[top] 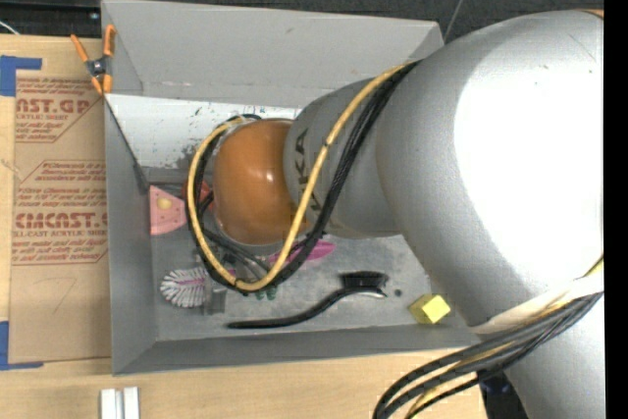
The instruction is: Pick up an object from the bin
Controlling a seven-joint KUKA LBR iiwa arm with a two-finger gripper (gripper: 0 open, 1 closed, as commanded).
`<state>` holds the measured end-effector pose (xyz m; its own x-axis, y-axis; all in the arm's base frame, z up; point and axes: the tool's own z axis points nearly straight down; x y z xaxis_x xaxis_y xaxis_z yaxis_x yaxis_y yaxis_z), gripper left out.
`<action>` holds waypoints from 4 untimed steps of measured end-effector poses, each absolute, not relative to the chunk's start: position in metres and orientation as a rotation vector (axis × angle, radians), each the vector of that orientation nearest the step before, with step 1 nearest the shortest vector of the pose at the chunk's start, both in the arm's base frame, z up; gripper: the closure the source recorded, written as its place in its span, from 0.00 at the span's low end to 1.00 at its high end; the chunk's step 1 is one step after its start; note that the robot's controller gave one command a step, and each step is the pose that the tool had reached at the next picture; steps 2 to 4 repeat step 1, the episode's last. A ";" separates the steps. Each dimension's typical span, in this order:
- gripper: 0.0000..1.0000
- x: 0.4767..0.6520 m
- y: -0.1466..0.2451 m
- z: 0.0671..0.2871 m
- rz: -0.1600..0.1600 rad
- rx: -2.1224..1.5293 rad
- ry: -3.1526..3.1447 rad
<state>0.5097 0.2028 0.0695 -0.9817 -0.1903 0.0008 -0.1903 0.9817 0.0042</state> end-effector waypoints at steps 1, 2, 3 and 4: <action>1.00 0.507 0.202 0.106 -0.002 0.299 -3.116; 1.00 0.507 0.202 0.106 -0.002 0.299 -3.116; 1.00 0.507 0.202 0.106 -0.002 0.299 -3.116; 1.00 0.507 0.202 0.106 -0.002 0.299 -3.116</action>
Offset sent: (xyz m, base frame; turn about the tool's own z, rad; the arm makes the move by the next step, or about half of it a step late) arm -0.0034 -0.0011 0.0446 0.0001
